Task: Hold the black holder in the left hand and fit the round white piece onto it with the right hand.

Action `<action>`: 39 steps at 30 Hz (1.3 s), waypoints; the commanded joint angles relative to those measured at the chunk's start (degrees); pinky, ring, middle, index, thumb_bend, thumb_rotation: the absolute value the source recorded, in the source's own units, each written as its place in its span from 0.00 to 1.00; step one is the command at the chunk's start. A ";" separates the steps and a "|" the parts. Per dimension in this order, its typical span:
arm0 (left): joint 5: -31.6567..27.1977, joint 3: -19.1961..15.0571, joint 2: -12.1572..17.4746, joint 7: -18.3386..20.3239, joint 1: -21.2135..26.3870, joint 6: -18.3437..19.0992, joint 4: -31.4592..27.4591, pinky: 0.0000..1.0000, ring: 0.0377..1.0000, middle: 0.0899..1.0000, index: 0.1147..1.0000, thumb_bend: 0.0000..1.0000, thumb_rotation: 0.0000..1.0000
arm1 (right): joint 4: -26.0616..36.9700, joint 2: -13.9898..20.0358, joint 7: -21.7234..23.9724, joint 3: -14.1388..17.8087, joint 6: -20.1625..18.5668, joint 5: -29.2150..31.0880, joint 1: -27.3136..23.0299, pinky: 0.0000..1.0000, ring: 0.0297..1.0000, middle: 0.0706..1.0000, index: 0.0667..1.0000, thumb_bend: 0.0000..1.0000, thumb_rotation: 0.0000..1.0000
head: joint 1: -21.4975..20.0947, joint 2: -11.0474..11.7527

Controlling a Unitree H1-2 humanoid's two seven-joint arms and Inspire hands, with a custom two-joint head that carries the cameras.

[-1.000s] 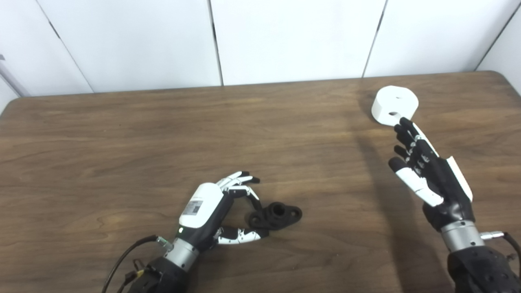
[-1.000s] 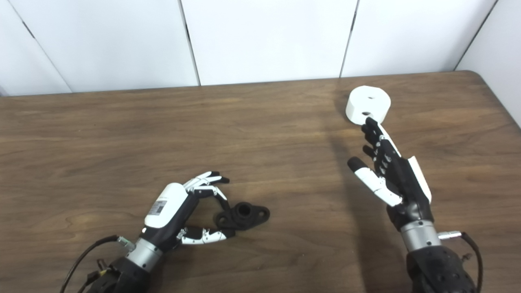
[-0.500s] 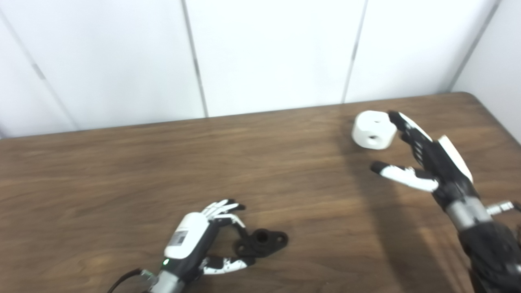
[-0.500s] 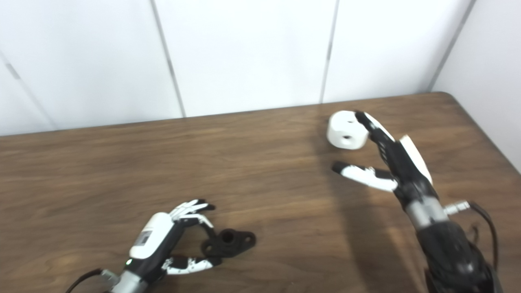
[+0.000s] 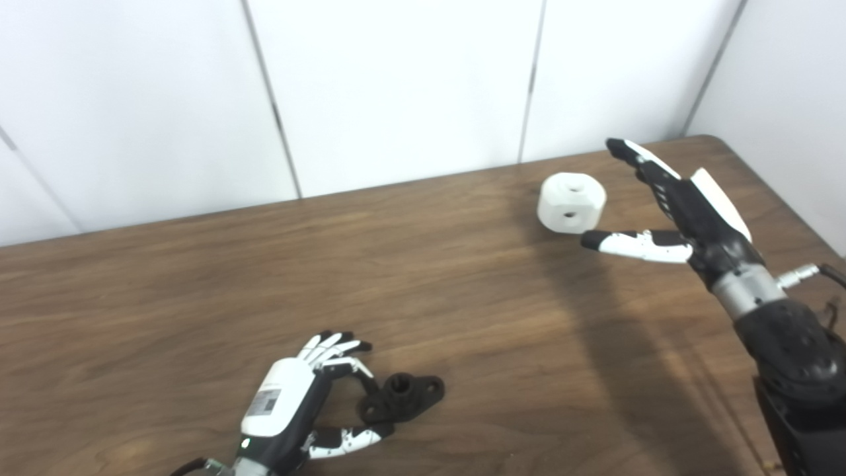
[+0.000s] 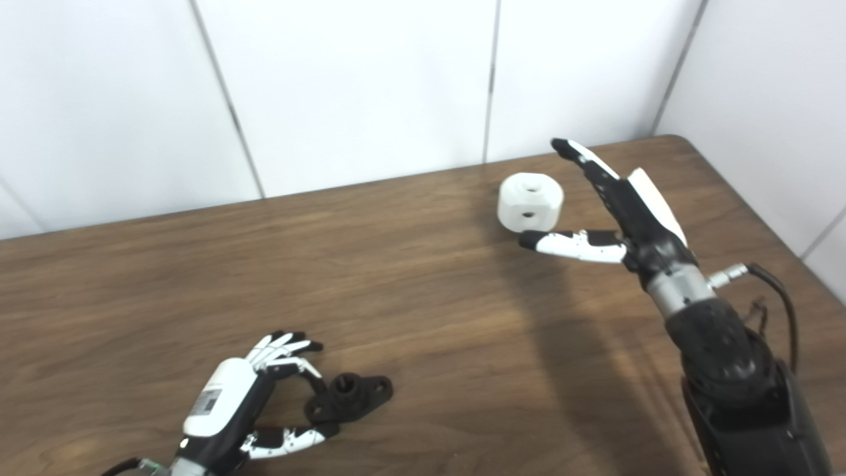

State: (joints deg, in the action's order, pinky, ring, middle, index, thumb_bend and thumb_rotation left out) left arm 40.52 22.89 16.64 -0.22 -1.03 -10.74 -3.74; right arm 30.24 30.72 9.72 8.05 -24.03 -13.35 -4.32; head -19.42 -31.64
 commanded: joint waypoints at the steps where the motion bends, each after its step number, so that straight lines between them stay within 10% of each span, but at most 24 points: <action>1: 3.18 0.97 2.85 0.15 -3.96 0.28 7.72 0.97 0.90 0.80 0.42 0.51 0.06 | 1.17 3.92 1.24 -0.19 -1.44 -3.67 -4.60 0.93 0.96 0.93 0.92 0.87 0.42 | -0.54 0.29; 21: 3.46 1.81 2.88 -2.12 -3.67 -1.21 10.79 0.94 0.89 0.80 0.42 0.51 0.06 | -22.87 12.98 17.22 -14.89 -2.19 -21.34 -26.94 0.88 0.98 0.91 0.89 0.97 0.26 | -1.74 3.05; 39: 4.04 2.08 2.43 -1.90 -3.77 -0.14 10.28 0.94 0.91 0.80 0.42 0.51 0.06 | -46.77 7.84 21.11 -29.33 -2.00 -28.02 -40.47 0.96 0.98 0.91 0.91 1.00 0.27 | -0.18 3.21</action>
State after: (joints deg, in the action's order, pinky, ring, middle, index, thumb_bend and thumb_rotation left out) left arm 41.49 23.83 17.37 -2.07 -0.31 -12.24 -3.36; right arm -17.31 37.49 31.93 -21.81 -26.21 -39.89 -39.79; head -19.60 -28.39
